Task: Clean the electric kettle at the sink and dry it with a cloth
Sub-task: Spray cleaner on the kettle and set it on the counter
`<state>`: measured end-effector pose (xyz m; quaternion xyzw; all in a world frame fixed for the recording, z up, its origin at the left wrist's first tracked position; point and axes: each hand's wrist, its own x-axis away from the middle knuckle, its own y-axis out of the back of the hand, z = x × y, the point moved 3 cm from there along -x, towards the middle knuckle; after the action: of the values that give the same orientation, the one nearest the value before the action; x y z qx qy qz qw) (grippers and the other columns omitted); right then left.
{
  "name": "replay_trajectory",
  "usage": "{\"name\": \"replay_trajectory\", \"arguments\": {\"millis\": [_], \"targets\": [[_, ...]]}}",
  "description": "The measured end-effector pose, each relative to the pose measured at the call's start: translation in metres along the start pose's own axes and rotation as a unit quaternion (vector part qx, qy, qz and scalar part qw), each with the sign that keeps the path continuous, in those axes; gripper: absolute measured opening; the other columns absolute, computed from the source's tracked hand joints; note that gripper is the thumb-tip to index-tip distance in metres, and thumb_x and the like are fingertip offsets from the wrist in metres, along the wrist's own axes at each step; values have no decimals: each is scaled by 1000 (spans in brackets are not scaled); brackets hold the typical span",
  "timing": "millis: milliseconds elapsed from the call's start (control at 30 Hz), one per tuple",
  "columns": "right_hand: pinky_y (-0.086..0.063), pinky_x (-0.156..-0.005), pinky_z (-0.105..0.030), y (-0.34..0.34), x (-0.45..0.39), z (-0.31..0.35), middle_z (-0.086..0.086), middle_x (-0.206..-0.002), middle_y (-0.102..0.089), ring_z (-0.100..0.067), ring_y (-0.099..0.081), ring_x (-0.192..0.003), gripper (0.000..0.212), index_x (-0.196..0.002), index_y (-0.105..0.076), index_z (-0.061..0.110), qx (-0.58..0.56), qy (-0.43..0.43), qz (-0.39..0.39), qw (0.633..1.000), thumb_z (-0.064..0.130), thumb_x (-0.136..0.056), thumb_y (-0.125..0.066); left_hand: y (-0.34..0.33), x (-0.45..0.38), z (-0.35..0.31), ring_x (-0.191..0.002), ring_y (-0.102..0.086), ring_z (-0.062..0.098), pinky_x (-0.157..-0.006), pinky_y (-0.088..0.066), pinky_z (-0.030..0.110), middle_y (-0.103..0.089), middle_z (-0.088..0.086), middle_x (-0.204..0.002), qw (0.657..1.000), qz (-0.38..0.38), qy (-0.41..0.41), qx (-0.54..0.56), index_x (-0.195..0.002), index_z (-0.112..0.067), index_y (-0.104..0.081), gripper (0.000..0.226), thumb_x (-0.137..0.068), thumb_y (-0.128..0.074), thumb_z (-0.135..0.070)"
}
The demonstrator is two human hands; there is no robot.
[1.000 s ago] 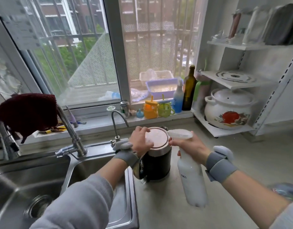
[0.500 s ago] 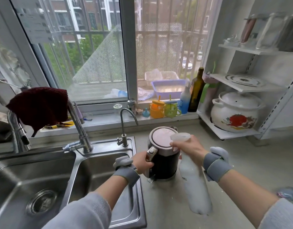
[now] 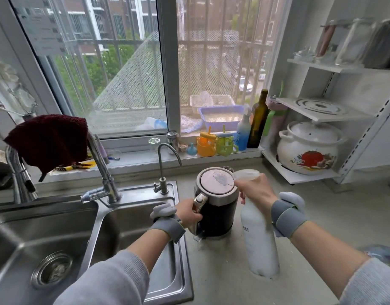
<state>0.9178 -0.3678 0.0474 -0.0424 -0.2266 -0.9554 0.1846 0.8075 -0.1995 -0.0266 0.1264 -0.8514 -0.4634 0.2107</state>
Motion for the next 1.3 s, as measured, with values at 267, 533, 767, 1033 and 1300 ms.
{"name": "replay_trajectory", "arguments": {"millis": [267,533,767,1033,1300], "targets": [[-51,-53,-36,-12,0,9,-8,-45,-59,-22,-54,-42,18,-50,-64,4,32,25,40,998,19,-60,-61,-2,0,1,-80,-53,21,-68,-36,25,-57,5,-87,1000,-9,-1,-2,-86,-15,-52,16,-81,-63,-25],[-46,-45,-27,-23,4,8,-13,-49,-59,-24,-53,-44,16,-54,-64,2,44,41,102,993,15,-64,-62,-3,-1,2,-80,-52,20,-69,-38,26,-56,3,-88,1000,-11,1,5,-88,-16,-51,16,-82,-62,-25],[-47,-46,-26,-15,9,-2,-13,-55,-59,-20,-54,-52,14,-60,-65,1,55,40,128,989,11,-69,-60,-5,-2,4,-88,-60,25,-73,-44,30,-66,9,-101,1000,-14,6,4,-100,-10,-59,26,-81,-61,-27],[-48,-46,-26,4,3,-10,-8,-59,-62,-18,-57,-55,9,-63,-69,5,-5,24,63,998,12,-65,-64,1,-2,6,-98,-59,30,-72,-39,30,-62,11,-106,1000,-20,6,-10,-105,-13,-45,26,-82,-57,-17],[-48,-48,-27,-3,-9,4,-11,-57,-63,-22,-57,-56,10,-62,-69,0,-53,5,62,997,6,-65,-63,12,-14,21,-99,-61,32,-70,-37,29,-60,11,-96,999,-41,34,-12,-95,-19,-37,24,-80,-50,-4]]}}
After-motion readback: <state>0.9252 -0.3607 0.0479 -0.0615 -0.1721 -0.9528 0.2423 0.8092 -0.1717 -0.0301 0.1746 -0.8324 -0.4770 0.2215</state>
